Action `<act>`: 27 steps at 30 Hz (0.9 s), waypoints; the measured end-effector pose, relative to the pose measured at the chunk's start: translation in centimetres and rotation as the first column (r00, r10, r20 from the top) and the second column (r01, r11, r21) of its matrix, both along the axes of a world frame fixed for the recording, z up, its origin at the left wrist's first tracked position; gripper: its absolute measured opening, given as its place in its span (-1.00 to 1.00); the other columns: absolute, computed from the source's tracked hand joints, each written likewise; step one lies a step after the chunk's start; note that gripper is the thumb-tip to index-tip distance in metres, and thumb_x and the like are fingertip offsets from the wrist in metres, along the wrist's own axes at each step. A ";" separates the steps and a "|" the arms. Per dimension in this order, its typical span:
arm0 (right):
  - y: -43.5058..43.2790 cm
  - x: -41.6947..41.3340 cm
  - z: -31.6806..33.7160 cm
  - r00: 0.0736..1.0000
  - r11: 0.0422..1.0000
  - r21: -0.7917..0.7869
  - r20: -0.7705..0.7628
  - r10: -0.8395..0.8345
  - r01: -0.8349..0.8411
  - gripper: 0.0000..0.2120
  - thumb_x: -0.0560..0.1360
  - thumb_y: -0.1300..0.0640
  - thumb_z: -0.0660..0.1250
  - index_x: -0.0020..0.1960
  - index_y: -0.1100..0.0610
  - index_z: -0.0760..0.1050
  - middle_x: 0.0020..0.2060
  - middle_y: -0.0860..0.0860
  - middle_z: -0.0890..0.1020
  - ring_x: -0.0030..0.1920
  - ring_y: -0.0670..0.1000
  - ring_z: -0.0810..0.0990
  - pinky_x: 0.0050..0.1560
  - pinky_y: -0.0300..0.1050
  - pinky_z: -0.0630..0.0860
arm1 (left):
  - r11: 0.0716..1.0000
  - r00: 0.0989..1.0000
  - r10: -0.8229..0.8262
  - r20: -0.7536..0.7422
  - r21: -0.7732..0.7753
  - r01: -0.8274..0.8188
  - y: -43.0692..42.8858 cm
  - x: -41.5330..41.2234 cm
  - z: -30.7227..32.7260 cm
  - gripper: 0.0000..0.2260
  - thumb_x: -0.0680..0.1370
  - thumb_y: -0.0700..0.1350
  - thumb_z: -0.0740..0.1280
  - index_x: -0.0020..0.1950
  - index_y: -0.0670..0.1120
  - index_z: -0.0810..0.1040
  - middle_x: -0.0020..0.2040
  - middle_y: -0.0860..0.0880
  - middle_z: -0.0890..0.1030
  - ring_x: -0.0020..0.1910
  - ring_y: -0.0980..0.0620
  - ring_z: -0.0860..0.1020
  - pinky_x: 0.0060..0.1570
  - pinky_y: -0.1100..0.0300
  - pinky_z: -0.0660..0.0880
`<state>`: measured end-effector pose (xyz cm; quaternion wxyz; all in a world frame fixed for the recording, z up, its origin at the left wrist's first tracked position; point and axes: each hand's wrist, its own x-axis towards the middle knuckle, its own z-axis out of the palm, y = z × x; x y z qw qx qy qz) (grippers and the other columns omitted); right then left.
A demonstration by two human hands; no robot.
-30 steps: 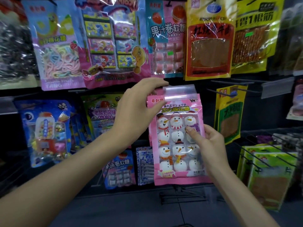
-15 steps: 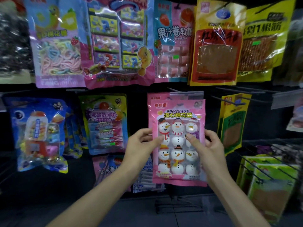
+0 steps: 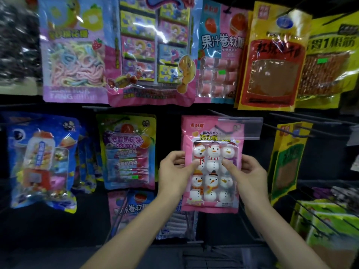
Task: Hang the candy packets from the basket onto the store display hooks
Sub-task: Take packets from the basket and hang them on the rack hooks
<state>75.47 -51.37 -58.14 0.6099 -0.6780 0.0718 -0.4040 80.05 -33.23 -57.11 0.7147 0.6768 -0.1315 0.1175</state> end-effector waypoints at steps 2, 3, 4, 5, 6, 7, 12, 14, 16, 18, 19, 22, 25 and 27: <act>-0.1 0.7 0.3 1.000 0.999 -0.018 -0.011 -0.028 0.028 -0.67 0.44 0.04 0.62 0.15 0.05 0.64 -0.05 -0.04 0.72 -0.02 0.00 0.70 -0.01 -0.02 0.64 | 0.999 0.999 0.035 -0.006 0.006 -0.035 -0.5 0.8 -0.1 -0.76 0.47 -0.12 0.60 0.09 -0.01 0.66 0.00 0.03 0.71 -0.01 0.08 0.68 0.10 -0.01 0.67; -0.1 1.1 0.5 0.999 0.999 -0.031 -0.015 -0.044 0.044 -0.66 0.43 0.04 0.62 0.15 0.05 0.64 -0.05 -0.05 0.71 -0.04 -0.04 0.68 -0.05 -0.09 0.61 | 0.998 0.998 0.065 -0.003 0.016 -0.065 -0.8 1.3 -0.2 -0.76 0.47 -0.09 0.61 0.07 0.02 0.65 -0.01 0.05 0.71 -0.03 0.08 0.68 0.08 -0.02 0.67; -0.2 1.5 0.7 0.998 0.997 -0.042 -0.022 -0.059 0.058 -0.66 0.43 0.03 0.62 0.15 0.05 0.64 -0.06 -0.06 0.70 -0.06 -0.07 0.67 -0.07 -0.13 0.59 | 0.995 0.995 0.101 -0.001 0.026 -0.101 -1.1 1.7 -0.2 -0.77 0.47 -0.06 0.61 0.05 0.05 0.65 -0.03 0.07 0.71 -0.05 0.08 0.68 0.05 -0.05 0.67; -0.2 1.8 0.9 0.997 0.996 -0.050 -0.034 -0.074 0.072 -0.66 0.42 0.02 0.63 0.15 0.04 0.64 -0.08 -0.07 0.70 -0.07 -0.09 0.66 -0.09 -0.14 0.58 | 0.991 0.991 0.133 -0.004 0.033 -0.132 -1.4 2.0 -0.1 -0.77 0.46 -0.03 0.62 0.04 0.08 0.64 -0.05 0.09 0.70 -0.07 0.09 0.68 0.02 -0.07 0.68; -0.2 2.2 1.1 0.995 0.995 -0.057 -0.045 -0.089 0.087 -0.66 0.42 0.01 0.63 0.14 0.04 0.65 -0.09 -0.08 0.69 -0.09 -0.09 0.66 -0.08 -0.12 0.59 | 0.987 0.987 0.159 -0.011 0.040 -0.158 -1.6 2.3 -0.1 -0.76 0.45 0.01 0.62 0.03 0.10 0.64 -0.06 0.10 0.70 -0.09 0.09 0.68 -0.01 -0.08 0.68; -0.3 2.5 1.3 0.993 0.993 -0.062 -0.052 -0.102 0.098 -0.65 0.42 0.00 0.63 0.14 0.04 0.66 -0.10 -0.08 0.69 -0.09 -0.08 0.67 -0.07 -0.09 0.61 | 0.983 0.984 0.179 -0.014 0.049 -0.178 -1.8 2.5 0.0 -0.75 0.45 0.04 0.62 0.04 0.12 0.63 -0.06 0.12 0.70 -0.10 0.09 0.68 -0.02 -0.07 0.67; -0.5 3.4 1.2 0.988 0.990 -0.081 -0.089 -0.126 0.119 -0.65 0.41 -0.03 0.63 0.13 0.01 0.65 -0.11 -0.11 0.67 -0.10 -0.09 0.66 -0.08 -0.07 0.59 | 0.961 0.968 0.249 0.024 0.121 -0.250 -2.3 3.2 0.0 -0.74 0.48 0.07 0.58 0.09 0.13 0.59 -0.05 0.15 0.66 -0.10 0.14 0.65 -0.04 -0.04 0.66; -0.6 3.6 1.1 0.987 0.989 -0.091 -0.097 -0.127 0.118 -0.65 0.42 -0.04 0.62 0.14 -0.01 0.63 -0.11 -0.13 0.66 -0.11 -0.12 0.64 -0.12 -0.11 0.56 | 0.954 0.964 0.265 0.030 0.137 -0.266 -2.5 3.4 -0.2 -0.74 0.49 0.07 0.58 0.09 0.12 0.59 -0.06 0.16 0.66 -0.12 0.16 0.64 -0.06 -0.02 0.66; -0.6 3.8 1.1 0.987 0.988 -0.096 -0.098 -0.127 0.118 -0.65 0.42 -0.04 0.62 0.14 -0.01 0.63 -0.11 -0.13 0.67 -0.10 -0.12 0.65 -0.13 -0.13 0.56 | 0.950 0.961 0.274 0.041 0.142 -0.277 -2.6 3.5 -0.2 -0.74 0.49 0.06 0.58 0.09 0.11 0.59 -0.08 0.16 0.66 -0.13 0.17 0.63 -0.06 -0.02 0.67; -0.6 4.1 1.2 0.986 0.987 -0.102 -0.098 -0.135 0.125 -0.64 0.42 -0.04 0.62 0.15 0.00 0.64 -0.10 -0.12 0.68 -0.08 -0.10 0.66 -0.08 -0.10 0.59 | 0.949 0.959 0.278 0.053 0.138 -0.283 -2.7 3.7 -0.1 -0.74 0.49 0.05 0.58 0.10 0.09 0.59 -0.09 0.16 0.65 -0.14 0.17 0.63 -0.06 -0.02 0.67; -0.7 4.2 1.3 0.985 0.986 -0.103 -0.099 -0.140 0.130 -0.63 0.42 -0.04 0.62 0.17 0.01 0.65 -0.10 -0.11 0.68 -0.08 -0.09 0.66 -0.05 -0.07 0.61 | 0.949 0.959 0.279 0.058 0.138 -0.284 -2.8 3.7 0.0 -0.74 0.50 0.03 0.58 0.10 0.08 0.59 -0.10 0.15 0.65 -0.15 0.17 0.63 -0.07 -0.02 0.67; -0.9 4.6 1.3 0.985 0.985 -0.102 -0.097 -0.146 0.136 -0.62 0.42 -0.03 0.62 0.18 0.03 0.66 -0.10 -0.12 0.69 -0.07 -0.11 0.66 -0.04 -0.10 0.60 | 0.950 0.961 0.272 0.056 0.140 -0.278 -3.0 3.9 -0.1 -0.74 0.49 0.02 0.58 0.09 0.06 0.59 -0.12 0.15 0.64 -0.17 0.17 0.62 -0.07 -0.02 0.66; -1.0 4.7 1.2 0.984 0.985 -0.102 -0.093 -0.151 0.142 -0.61 0.42 -0.03 0.63 0.19 0.04 0.66 -0.09 -0.11 0.69 -0.06 -0.12 0.66 -0.01 -0.10 0.61 | 0.949 0.961 0.269 0.058 0.154 -0.275 -2.9 4.0 -0.3 -0.73 0.49 0.03 0.58 0.11 0.07 0.60 -0.09 0.16 0.64 -0.14 0.17 0.62 -0.06 -0.02 0.66; -1.0 4.6 1.1 0.984 0.983 -0.115 -0.093 -0.153 0.142 -0.61 0.42 -0.02 0.63 0.18 0.04 0.64 -0.09 -0.11 0.69 -0.06 -0.13 0.66 0.02 -0.08 0.62 | 0.949 0.962 0.266 0.066 0.156 -0.273 -2.8 4.2 -0.3 -0.72 0.49 0.03 0.58 0.12 0.06 0.59 -0.08 0.15 0.64 -0.13 0.16 0.62 -0.05 -0.02 0.66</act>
